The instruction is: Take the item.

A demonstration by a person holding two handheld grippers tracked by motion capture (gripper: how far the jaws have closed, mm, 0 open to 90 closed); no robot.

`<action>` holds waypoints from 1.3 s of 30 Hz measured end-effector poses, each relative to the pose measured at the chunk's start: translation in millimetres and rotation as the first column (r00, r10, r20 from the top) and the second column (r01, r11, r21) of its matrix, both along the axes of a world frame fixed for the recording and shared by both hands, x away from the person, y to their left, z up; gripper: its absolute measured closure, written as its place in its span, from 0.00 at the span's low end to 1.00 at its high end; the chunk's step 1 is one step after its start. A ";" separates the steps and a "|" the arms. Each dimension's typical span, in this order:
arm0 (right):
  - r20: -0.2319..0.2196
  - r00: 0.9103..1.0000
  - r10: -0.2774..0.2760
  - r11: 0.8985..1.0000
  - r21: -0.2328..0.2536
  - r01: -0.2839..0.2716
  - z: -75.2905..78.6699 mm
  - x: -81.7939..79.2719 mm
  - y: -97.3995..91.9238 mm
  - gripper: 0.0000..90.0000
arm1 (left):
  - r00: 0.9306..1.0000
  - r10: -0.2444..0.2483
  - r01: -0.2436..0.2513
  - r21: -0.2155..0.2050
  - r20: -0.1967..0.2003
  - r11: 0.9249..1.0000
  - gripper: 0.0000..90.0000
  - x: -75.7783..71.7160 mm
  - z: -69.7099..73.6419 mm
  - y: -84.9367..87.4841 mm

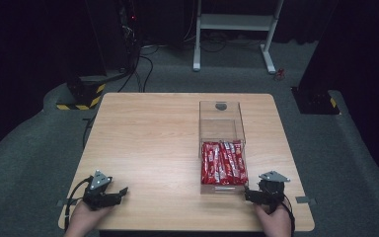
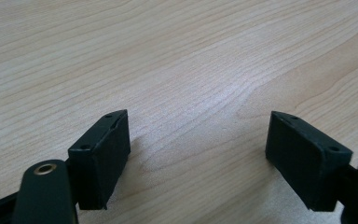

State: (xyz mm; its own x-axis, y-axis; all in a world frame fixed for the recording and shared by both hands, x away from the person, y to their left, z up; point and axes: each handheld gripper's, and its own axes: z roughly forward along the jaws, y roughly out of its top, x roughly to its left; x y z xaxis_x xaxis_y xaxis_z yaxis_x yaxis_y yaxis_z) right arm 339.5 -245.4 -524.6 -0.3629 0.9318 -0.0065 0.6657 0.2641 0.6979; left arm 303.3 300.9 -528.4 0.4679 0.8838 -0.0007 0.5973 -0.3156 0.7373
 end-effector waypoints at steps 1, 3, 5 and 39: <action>0.000 1.000 0.000 1.000 0.000 0.000 0.0 0.0 0.0 0.10 | 1.000 0.000 0.000 0.000 0.000 1.000 0.25 0.0 0.0 0.0; -0.001 1.000 0.000 1.000 0.001 0.000 0.0 -0.1 0.0 0.10 | 1.000 0.001 -0.001 0.002 -0.003 1.000 0.25 0.4 0.3 -0.2; -0.001 1.000 0.000 1.000 0.001 0.000 0.0 -0.1 0.0 0.10 | 1.000 0.001 -0.001 0.001 -0.005 1.000 0.25 0.6 0.4 -0.2; 0.000 1.000 0.004 1.000 -0.003 -0.004 0.0 -0.3 -0.1 0.09 | 0.998 -0.032 0.033 -0.012 0.049 0.999 0.40 -3.8 15.7 -18.2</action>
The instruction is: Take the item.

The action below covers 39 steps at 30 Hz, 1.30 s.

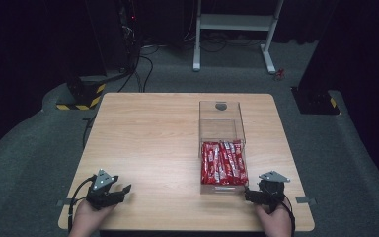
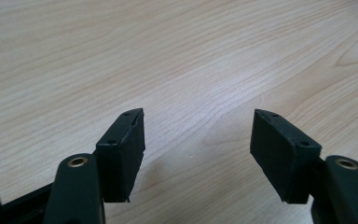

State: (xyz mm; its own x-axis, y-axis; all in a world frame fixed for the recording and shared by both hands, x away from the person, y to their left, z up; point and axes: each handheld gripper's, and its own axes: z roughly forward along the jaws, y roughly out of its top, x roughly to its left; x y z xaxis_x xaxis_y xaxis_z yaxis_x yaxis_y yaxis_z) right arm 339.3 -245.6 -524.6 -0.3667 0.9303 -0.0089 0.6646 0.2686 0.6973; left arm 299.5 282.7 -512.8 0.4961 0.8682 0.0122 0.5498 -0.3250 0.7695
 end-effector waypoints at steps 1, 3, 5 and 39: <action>0.000 1.000 0.000 1.000 0.000 0.000 0.0 0.0 0.0 0.09 | 1.000 -0.005 0.005 0.003 0.007 1.000 0.42 -0.9 0.7 -1.5; 0.000 1.000 0.000 1.000 0.000 0.000 0.0 0.0 0.0 0.10 | 1.000 -0.010 0.010 0.002 0.021 1.000 0.43 -1.6 1.2 -3.2; 0.000 1.000 0.000 1.000 0.000 0.000 0.0 0.0 0.0 0.10 | 1.000 -0.015 0.015 -0.004 0.024 1.000 0.44 -2.1 1.9 -4.5; 0.002 1.000 0.003 1.000 -0.001 -0.003 0.0 0.1 -0.2 0.10 | 0.995 -0.068 0.070 -0.036 0.068 0.997 0.44 -0.8 17.8 -43.2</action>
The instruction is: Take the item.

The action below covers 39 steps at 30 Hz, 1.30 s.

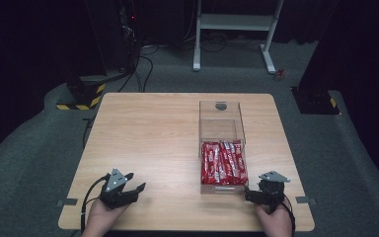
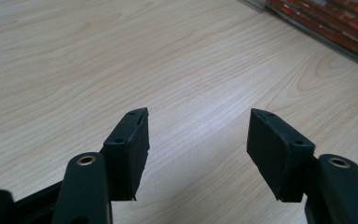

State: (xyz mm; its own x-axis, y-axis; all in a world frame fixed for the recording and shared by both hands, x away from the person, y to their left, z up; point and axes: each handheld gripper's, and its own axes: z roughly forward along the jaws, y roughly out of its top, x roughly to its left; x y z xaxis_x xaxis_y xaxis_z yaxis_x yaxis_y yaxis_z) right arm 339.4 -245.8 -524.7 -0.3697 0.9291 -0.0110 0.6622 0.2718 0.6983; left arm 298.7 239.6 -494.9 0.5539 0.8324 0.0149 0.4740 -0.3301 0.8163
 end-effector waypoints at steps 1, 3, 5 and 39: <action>0.000 1.000 0.000 1.000 0.000 0.000 0.0 0.0 0.0 0.10 | 1.000 -0.001 0.001 -0.004 0.007 1.000 0.44 0.3 2.6 -2.3; -0.001 1.000 -0.002 1.000 0.001 0.002 0.0 -0.1 0.1 0.10 | 1.000 -0.003 0.003 -0.012 0.011 1.000 0.44 0.9 4.3 -3.3; -0.001 1.000 -0.002 1.000 0.001 0.002 0.0 -0.1 0.1 0.10 | 1.000 -0.005 0.006 -0.017 0.018 1.000 0.44 2.0 8.1 -4.6; -0.001 1.000 0.001 1.000 0.001 -0.001 0.1 -0.1 0.0 0.10 | 0.995 -0.082 0.084 -0.030 0.056 0.996 0.44 12.6 32.1 -55.6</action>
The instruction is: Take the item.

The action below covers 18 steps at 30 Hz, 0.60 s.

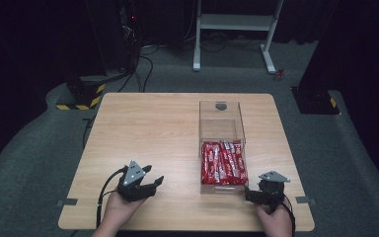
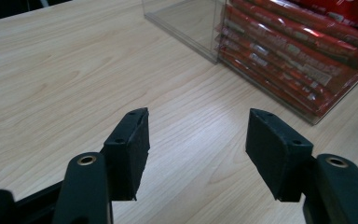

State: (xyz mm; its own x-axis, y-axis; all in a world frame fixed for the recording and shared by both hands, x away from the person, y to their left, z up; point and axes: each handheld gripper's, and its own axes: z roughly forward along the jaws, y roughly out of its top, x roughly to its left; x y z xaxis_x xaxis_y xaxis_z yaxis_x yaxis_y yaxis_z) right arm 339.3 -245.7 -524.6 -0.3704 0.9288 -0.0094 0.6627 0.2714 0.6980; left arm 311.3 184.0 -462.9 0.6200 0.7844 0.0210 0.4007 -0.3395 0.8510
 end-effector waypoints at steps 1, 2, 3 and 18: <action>0.000 1.000 0.000 1.000 0.000 0.000 0.0 0.0 0.0 0.10 | 1.000 -0.003 0.003 -0.005 -0.002 1.000 0.44 0.1 0.7 -2.5; 0.000 1.000 0.000 1.000 0.000 0.000 0.0 0.0 0.0 0.10 | 1.000 -0.008 0.008 -0.004 0.001 1.000 0.45 0.5 1.5 -4.6; 0.000 1.000 0.000 1.000 0.000 0.000 0.0 0.0 0.0 0.10 | 1.000 -0.012 0.012 -0.006 0.002 1.000 0.45 0.8 2.1 -6.1; 0.000 1.000 0.000 1.000 0.000 0.000 0.0 0.0 0.0 0.10 | 0.998 -0.056 0.057 -0.028 0.009 0.998 0.46 7.6 11.2 -30.0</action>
